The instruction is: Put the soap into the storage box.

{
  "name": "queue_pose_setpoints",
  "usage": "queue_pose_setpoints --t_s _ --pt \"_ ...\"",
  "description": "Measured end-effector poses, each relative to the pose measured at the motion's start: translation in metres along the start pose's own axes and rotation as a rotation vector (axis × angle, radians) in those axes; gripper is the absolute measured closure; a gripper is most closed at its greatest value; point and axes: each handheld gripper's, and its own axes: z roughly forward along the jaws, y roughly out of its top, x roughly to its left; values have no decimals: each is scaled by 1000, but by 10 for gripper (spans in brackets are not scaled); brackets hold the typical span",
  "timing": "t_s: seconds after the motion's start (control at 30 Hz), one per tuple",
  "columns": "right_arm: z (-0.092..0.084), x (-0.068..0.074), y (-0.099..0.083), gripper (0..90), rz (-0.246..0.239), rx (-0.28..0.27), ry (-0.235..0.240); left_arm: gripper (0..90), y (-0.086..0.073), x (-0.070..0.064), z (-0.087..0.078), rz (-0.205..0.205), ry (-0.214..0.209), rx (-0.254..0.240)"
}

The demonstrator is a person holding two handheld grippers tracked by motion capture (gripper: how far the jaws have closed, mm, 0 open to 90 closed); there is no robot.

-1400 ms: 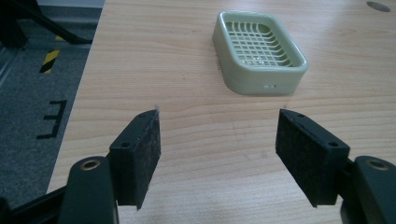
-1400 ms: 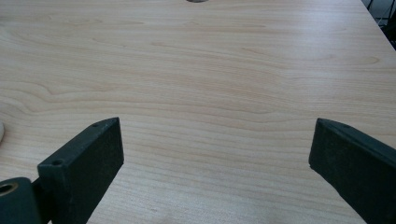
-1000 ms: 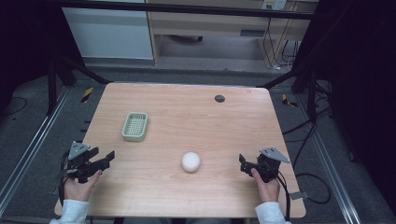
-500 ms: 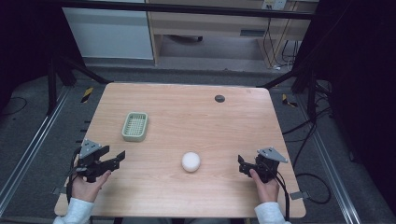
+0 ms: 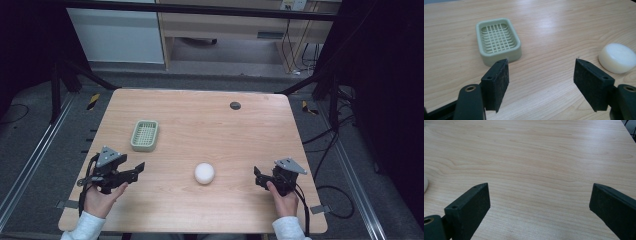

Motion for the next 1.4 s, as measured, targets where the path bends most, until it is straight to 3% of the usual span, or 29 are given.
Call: queue_pose_setpoints --t_s 0.4,0.7,1.4 --pt "1 1 0 36 -8 4 4 273 10 -26 12 66 -37 17" --pt "1 1 -1 36 -12 10 -5 268 26 -47 23 137 -72 63" --pt "2 1 -1 36 -13 15 0 263 39 -84 55 198 -127 110"
